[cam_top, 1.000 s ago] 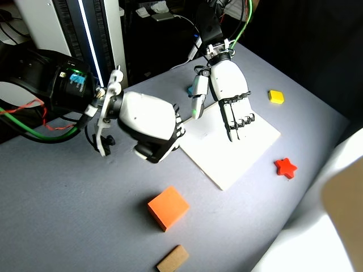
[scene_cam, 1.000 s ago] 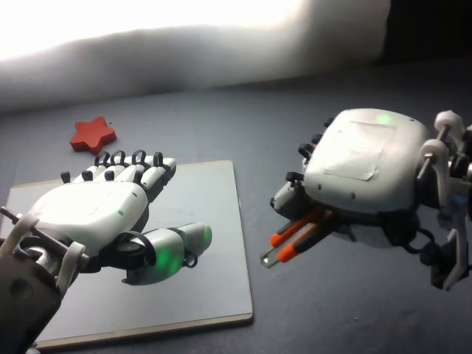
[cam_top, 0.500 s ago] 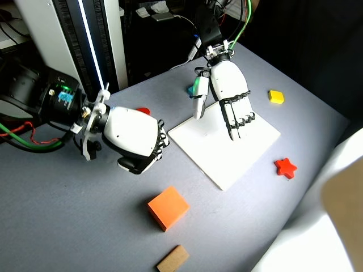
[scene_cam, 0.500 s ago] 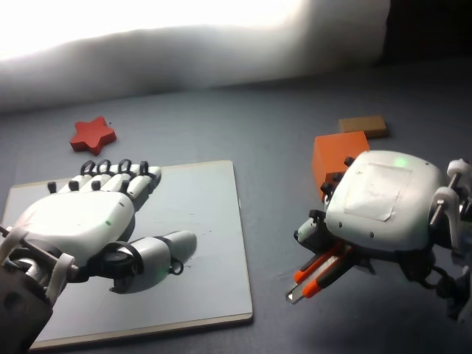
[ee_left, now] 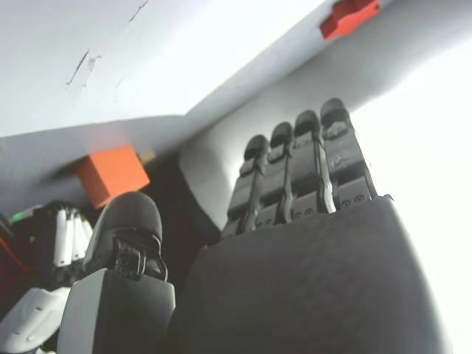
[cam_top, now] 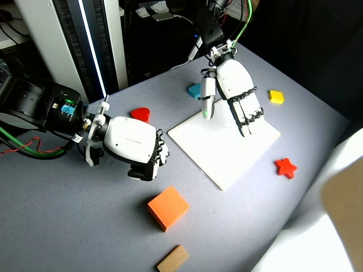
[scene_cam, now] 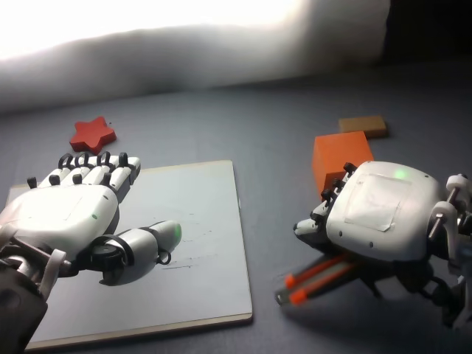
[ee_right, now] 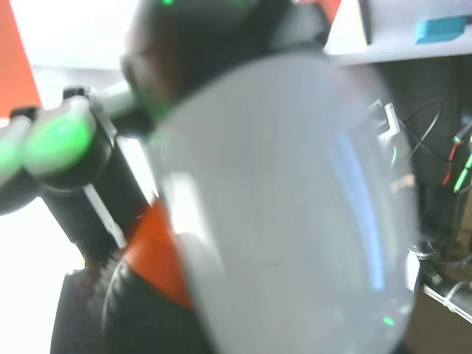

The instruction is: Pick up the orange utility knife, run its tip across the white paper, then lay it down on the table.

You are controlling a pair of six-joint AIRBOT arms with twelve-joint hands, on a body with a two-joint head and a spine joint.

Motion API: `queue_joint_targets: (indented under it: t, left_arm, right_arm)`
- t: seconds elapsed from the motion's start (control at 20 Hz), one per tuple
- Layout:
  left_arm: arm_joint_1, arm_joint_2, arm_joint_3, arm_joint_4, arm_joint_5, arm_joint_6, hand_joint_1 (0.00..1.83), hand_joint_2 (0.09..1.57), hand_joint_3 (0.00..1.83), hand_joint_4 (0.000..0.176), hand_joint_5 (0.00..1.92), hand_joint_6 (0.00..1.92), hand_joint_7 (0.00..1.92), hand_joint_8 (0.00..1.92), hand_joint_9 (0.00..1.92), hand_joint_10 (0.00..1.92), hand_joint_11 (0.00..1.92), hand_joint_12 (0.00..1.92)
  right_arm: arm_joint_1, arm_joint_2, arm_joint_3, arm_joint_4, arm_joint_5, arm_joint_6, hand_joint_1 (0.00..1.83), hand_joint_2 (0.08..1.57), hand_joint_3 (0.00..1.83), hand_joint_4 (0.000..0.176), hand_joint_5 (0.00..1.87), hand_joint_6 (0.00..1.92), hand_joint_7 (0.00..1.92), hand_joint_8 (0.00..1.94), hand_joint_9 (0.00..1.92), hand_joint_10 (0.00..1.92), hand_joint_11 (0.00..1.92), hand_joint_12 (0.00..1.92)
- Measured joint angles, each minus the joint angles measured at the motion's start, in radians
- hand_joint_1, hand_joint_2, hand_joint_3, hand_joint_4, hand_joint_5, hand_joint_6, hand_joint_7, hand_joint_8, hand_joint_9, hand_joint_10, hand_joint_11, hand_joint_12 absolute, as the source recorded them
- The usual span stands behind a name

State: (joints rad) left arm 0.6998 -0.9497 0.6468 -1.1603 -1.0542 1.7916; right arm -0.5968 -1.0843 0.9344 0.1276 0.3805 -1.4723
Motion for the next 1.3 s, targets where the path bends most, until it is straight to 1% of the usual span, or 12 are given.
queue_joint_targets:
  t: [0.1, 0.15, 0.2, 0.35, 0.4, 0.45, 0.55, 0.85, 1.0, 1.1, 1.15, 1.3]
  left_arm:
    - [-0.004, -0.001, -0.01, -0.012, -0.001, 0.011, 0.0, 1.3, 0.0, 0.0, 0.0, 0.0, 0.0, 0.0, 0.0, 0.0, 0.0, 0.0]
    - [-0.01, -0.001, -0.012, -0.021, -0.002, 0.014, 0.0, 1.3, 0.0, 0.0, 0.0, 0.0, 0.0, 0.0, 0.0, 0.0, 0.0, 0.0]
    - [-0.01, -0.001, -0.012, -0.021, -0.007, 0.018, 0.0, 1.3, 0.0, 0.0, 0.0, 0.0, 0.0, 0.0, 0.0, 0.0, 0.0, 0.0]
    - [-0.022, -0.001, -0.023, -0.031, -0.019, 0.038, 0.0, 1.3, 0.0, 0.0, 0.0, 0.0, 0.0, 0.0, 0.0, 0.0, 0.0, 0.0]
    - [-0.022, -0.002, -0.025, -0.032, -0.022, 0.04, 0.0, 1.3, 0.0, 0.0, 0.0, 0.0, 0.0, 0.0, 0.0, 0.0, 0.0, 0.0]
    - [-0.021, -0.007, -0.025, -0.032, -0.032, 0.04, 0.0, 1.3, 0.0, 0.0, 0.0, 0.0, 0.0, 0.0, 0.0, 0.0, 0.0, 0.0]
    - [-0.013, -0.008, -0.038, -0.032, -0.054, 0.041, 0.0, 1.31, 0.0, 0.0, 0.0, 0.0, 0.0, 0.0, 0.0, 0.0, 0.0, 0.0]
    - [-0.012, -0.008, -0.062, -0.047, -0.092, 0.039, 0.0, 1.3, 0.0, 0.0, 0.01, 0.0, 0.02, 0.01, 0.0, 0.0, 0.0, 0.0]
    - [-0.027, -0.008, -0.067, -0.037, -0.109, 0.038, 0.05, 1.29, 0.0, 0.0, 0.26, 0.04, 0.4, 0.04, 0.36, 0.07, 0.0, 0.95]
    - [-0.029, -0.013, -0.08, -0.042, -0.109, 0.039, 0.07, 1.31, 0.0, 0.0, 0.53, 0.06, 0.7, 0.06, 0.62, 0.27, 0.08, 1.49]
    - [-0.028, -0.014, -0.086, -0.045, -0.108, 0.039, 0.12, 1.32, 0.0, 0.0, 0.65, 0.06, 0.81, 0.09, 0.6, 0.6, 0.15, 1.59]
    - [-0.007, -0.014, -0.117, -0.043, -0.111, 0.016, 0.24, 1.43, 0.01, 0.0, 0.75, 1.06, 0.77, 1.34, 0.68, 1.56, 0.44, 1.89]
  right_arm:
    - [-0.003, 0.008, 0.0, -0.001, 0.005, -0.001, 1.01, 1.36, 0.11, 0.019, 0.44, 1.83, 0.53, 1.72, 0.33, 1.84, 0.33, 1.92]
    - [-0.007, 0.015, -0.003, -0.005, 0.005, -0.001, 0.97, 1.28, 0.02, 0.0, 0.12, 1.43, 0.25, 1.32, 0.19, 1.6, 0.1, 1.92]
    - [-0.007, 0.019, -0.008, -0.006, 0.0, 0.0, 0.83, 1.29, 0.02, 0.0, 0.02, 0.93, 0.1, 0.89, 0.04, 1.26, 0.02, 1.79]
    - [-0.018, 0.037, -0.027, -0.01, 0.003, 0.003, 0.79, 1.29, 0.02, 0.0, 0.0, 0.78, 0.12, 0.68, 0.01, 1.15, 0.0, 1.73]
    - [-0.018, 0.046, -0.038, -0.009, 0.004, 0.005, 0.75, 1.19, 0.0, 0.0, 0.0, 0.18, 0.02, 0.28, 0.0, 0.47, 0.0, 1.05]
    - [-0.018, 0.06, -0.054, -0.013, 0.01, 0.006, 0.74, 1.1, 0.0, 0.0, 0.0, 0.04, 0.0, 0.06, 0.0, 0.09, 0.0, 0.21]
    - [-0.018, 0.079, -0.071, -0.012, 0.015, 0.009, 0.75, 1.02, 0.0, 0.0, 0.0, 0.0, 0.0, 0.0, 0.0, 0.0, 0.0, 0.0]
    - [0.009, 0.168, -0.138, -0.013, 0.029, 0.035, 0.06, 1.15, 0.0, 0.0, 0.0, 0.0, 0.06, 0.02, 0.05, 0.02, 0.0, 0.0]
    - [0.016, 0.23, -0.192, -0.015, 0.007, 0.087, 0.18, 1.22, 0.0, 0.0, 0.3, 0.27, 0.49, 0.09, 0.23, 0.59, 0.0, 1.25]
    - [0.016, 0.276, -0.222, -0.016, 0.002, 0.112, 0.23, 1.27, 0.01, 0.0, 0.35, 1.05, 0.54, 0.91, 0.35, 1.38, 0.04, 1.86]
    - [0.016, 0.289, -0.23, -0.016, -0.002, 0.12, 0.24, 1.28, 0.01, 0.0, 0.43, 1.18, 0.56, 1.21, 0.42, 1.54, 0.15, 1.91]
    - [0.016, 0.365, -0.26, -0.016, -0.047, 0.163, 0.22, 1.32, 0.01, 0.0, 0.71, 1.47, 0.81, 1.62, 0.64, 1.89, 0.48, 1.92]
